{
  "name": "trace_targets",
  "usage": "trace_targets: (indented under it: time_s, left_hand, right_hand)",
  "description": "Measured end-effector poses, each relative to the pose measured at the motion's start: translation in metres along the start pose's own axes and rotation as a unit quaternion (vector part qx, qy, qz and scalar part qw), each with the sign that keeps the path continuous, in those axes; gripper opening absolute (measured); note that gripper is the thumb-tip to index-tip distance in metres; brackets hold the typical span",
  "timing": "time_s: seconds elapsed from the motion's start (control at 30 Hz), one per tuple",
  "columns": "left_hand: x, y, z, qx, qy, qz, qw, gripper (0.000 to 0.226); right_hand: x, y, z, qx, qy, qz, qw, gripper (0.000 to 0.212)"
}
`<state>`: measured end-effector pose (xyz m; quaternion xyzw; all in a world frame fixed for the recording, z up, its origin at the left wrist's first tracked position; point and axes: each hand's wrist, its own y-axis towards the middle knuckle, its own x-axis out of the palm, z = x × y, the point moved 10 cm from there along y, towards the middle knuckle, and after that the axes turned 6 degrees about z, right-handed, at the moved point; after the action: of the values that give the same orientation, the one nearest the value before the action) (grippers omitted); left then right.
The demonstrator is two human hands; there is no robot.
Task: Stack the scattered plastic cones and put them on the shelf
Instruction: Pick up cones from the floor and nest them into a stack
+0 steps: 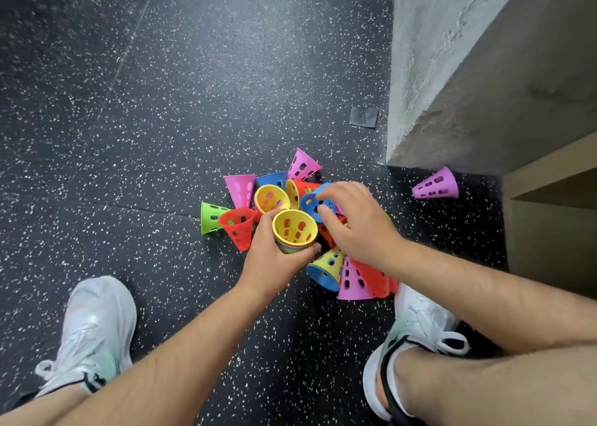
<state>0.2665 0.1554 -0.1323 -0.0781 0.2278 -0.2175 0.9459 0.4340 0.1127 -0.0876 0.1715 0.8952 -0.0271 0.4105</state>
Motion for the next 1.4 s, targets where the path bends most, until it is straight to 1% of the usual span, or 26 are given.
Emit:
trace_targets:
  time_s: [0.03, 0.1, 0.17, 0.23, 0.37, 0.5, 0.63, 0.7, 0.8, 0.97, 1.03, 1.1, 1.2, 1.23, 1.3, 1.37, 1.4]
  left_hand:
    - [-0.001, 0.001, 0.001, 0.002, 0.004, 0.001, 1.0, 0.076]
    - [-0.002, 0.004, 0.001, 0.006, 0.01, 0.001, 1.0, 0.075]
    - [-0.002, 0.005, 0.002, 0.006, 0.012, -0.004, 1.0, 0.074]
    - [-0.001, 0.004, 0.002, 0.004, 0.014, -0.014, 1.0, 0.074]
    - [0.001, 0.002, 0.004, 0.011, 0.019, -0.02, 1.0, 0.07]
    - [0.001, 0.0, 0.003, 0.013, 0.022, -0.02, 0.999, 0.07]
    - [0.001, 0.002, 0.001, 0.005, 0.019, -0.028, 0.999, 0.074]
    - [0.001, 0.003, 0.002, 0.007, 0.023, -0.034, 0.999, 0.078]
    - [0.003, 0.006, 0.005, 0.01, 0.018, -0.04, 0.999, 0.077]
    - [0.007, 0.007, 0.015, 0.012, -0.004, -0.051, 0.999, 0.073]
    - [0.01, 0.007, 0.021, 0.014, -0.019, -0.056, 0.998, 0.069]
    - [0.013, 0.009, 0.028, 0.021, -0.035, -0.057, 0.998, 0.064]
    - [0.016, 0.013, 0.036, 0.036, -0.034, -0.057, 0.997, 0.058]
    - [0.018, 0.014, 0.037, 0.038, -0.029, -0.059, 0.997, 0.058]
    - [0.02, 0.015, 0.038, 0.038, -0.033, -0.062, 0.997, 0.06]
    - [0.022, 0.016, 0.037, 0.04, -0.03, -0.061, 0.997, 0.065]
    - [0.024, 0.016, 0.036, 0.04, -0.024, -0.062, 0.997, 0.068]
  right_hand:
    - [0.001, 0.005, 0.006, 0.007, -0.03, -0.005, 1.0, 0.035]
    - [0.009, 0.009, 0.016, 0.017, -0.087, -0.041, 0.995, 0.036]
    - [0.018, 0.008, 0.017, -0.003, -0.141, -0.078, 0.987, 0.037]
    - [0.026, 0.005, 0.017, -0.016, -0.179, -0.106, 0.978, 0.043]
    - [0.02, 0.005, 0.014, -0.041, -0.2, -0.078, 0.976, 0.051]
    - [-0.001, 0.016, 0.012, -0.016, -0.151, -0.034, 0.988, 0.067]
    - [-0.028, 0.02, 0.006, -0.009, -0.076, 0.053, 0.996, 0.074]
    - [-0.036, 0.016, 0.002, 0.005, -0.021, 0.083, 0.996, 0.073]
    - [-0.035, 0.01, -0.005, 0.026, 0.028, 0.07, 0.997, 0.063]
    - [-0.027, 0.005, -0.005, 0.039, 0.044, 0.029, 0.998, 0.053]
    - [-0.023, 0.003, -0.005, 0.033, 0.038, 0.018, 0.999, 0.057]
    - [-0.017, 0.001, -0.005, 0.015, 0.019, 0.0, 1.0, 0.065]
    - [-0.001, -0.005, -0.006, -0.034, -0.011, -0.066, 0.997, 0.076]
    - [0.002, -0.006, -0.006, -0.045, -0.015, -0.077, 0.996, 0.077]
    - [-0.004, -0.004, 0.0, -0.032, 0.011, -0.048, 0.998, 0.07]
    - [-0.017, 0.003, 0.017, 0.021, 0.036, 0.014, 0.999, 0.058]
    - [-0.023, 0.005, 0.027, 0.045, 0.026, 0.038, 0.998, 0.054]
